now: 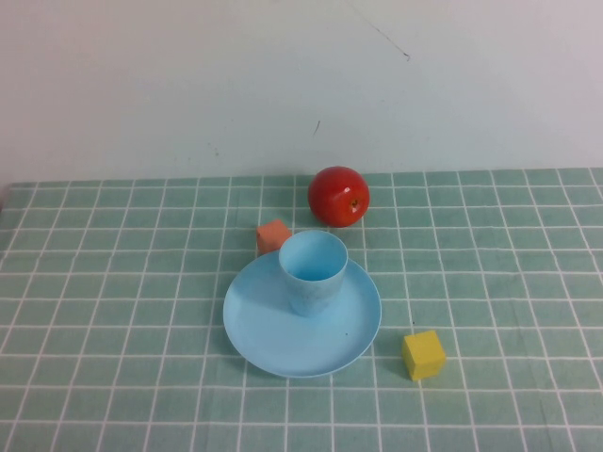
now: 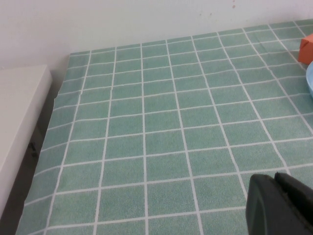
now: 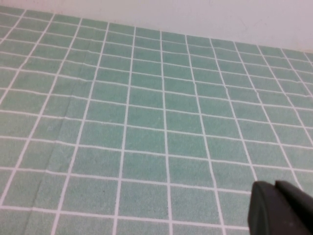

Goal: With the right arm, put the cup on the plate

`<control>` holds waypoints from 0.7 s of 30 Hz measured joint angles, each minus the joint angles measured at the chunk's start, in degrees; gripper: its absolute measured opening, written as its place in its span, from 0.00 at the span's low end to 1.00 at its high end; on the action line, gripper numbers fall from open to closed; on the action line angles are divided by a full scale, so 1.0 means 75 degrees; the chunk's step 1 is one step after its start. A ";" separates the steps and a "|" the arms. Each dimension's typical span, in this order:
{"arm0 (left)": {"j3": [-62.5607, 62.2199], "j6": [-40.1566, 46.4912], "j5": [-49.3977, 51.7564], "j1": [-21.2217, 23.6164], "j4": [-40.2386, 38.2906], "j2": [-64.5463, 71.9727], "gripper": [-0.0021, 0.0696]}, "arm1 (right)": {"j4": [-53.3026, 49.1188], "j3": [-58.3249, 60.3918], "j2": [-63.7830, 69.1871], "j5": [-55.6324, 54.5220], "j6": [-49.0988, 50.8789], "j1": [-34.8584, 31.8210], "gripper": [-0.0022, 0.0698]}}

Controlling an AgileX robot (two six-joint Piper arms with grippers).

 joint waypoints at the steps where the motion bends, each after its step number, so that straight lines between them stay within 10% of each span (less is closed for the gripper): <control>1: 0.0000 0.0000 0.0000 0.0000 0.0000 0.0000 0.02 | 0.0000 0.0000 0.0000 0.0000 -0.0001 0.0000 0.03; 21: 0.0000 0.0000 0.0000 0.0000 0.0000 0.0000 0.03 | 0.0018 0.0000 0.0000 0.0011 0.0344 0.0000 0.03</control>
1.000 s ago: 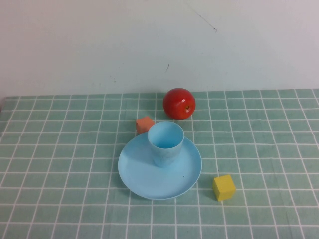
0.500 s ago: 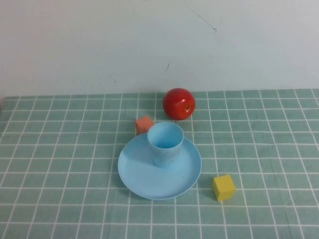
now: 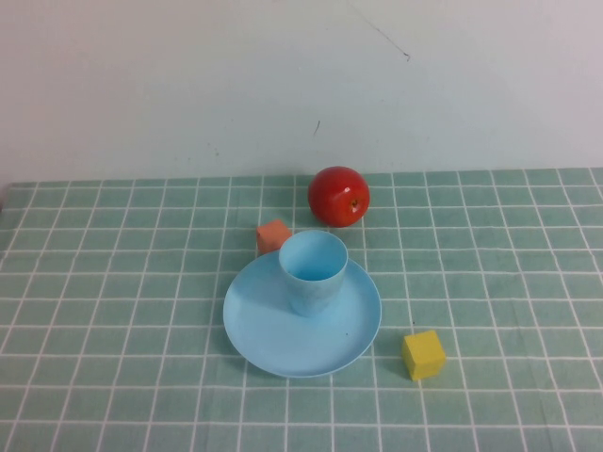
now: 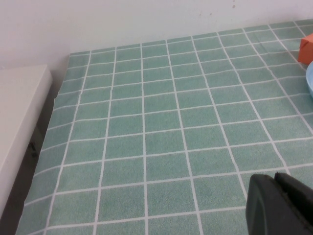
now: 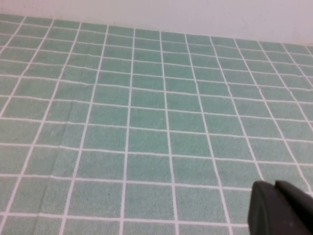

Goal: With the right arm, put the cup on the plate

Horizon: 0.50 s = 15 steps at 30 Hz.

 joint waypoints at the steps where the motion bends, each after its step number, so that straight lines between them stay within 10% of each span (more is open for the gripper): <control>1: 0.0000 0.0000 0.0000 0.0000 0.0000 0.0000 0.03 | 0.0000 0.0000 0.0000 0.0005 0.0019 0.0000 0.03; 15: 0.0000 0.0000 0.0000 0.0000 0.0000 0.0000 0.02 | 0.0000 0.0000 0.0000 0.0017 0.0151 0.0000 0.03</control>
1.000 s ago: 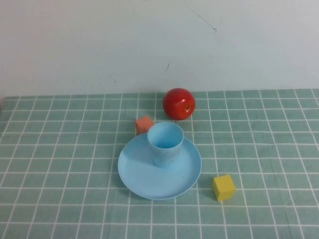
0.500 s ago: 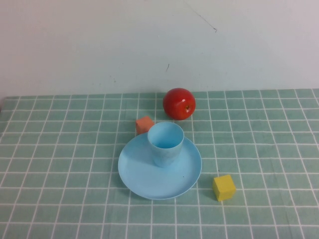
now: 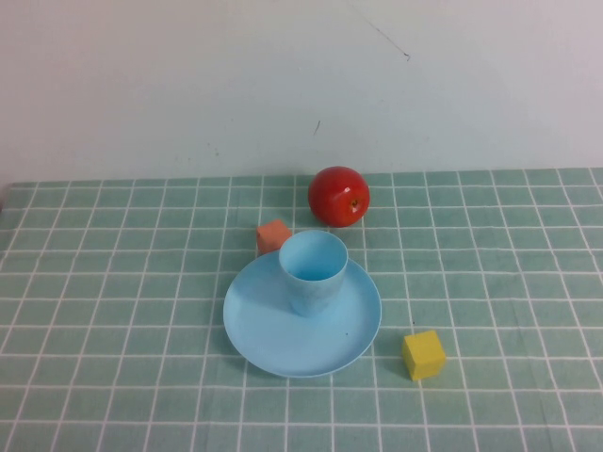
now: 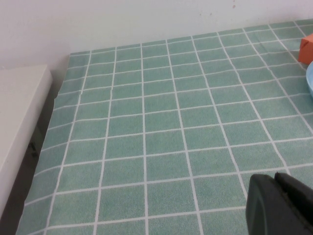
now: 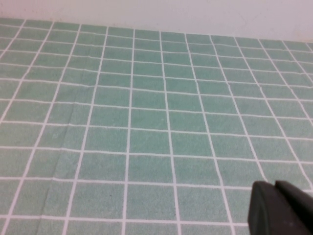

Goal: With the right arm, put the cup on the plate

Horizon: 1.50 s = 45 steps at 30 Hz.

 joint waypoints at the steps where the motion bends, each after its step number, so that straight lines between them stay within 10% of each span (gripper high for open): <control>1: 0.0000 0.0000 0.0000 0.0000 0.0000 0.0000 0.02 | 0.0000 0.0000 0.0000 0.0000 0.0000 0.0000 0.03; 45: 0.0000 0.0000 0.0000 0.0136 0.0000 0.0000 0.02 | 0.0017 0.0000 0.0000 0.0000 0.0000 0.0000 0.03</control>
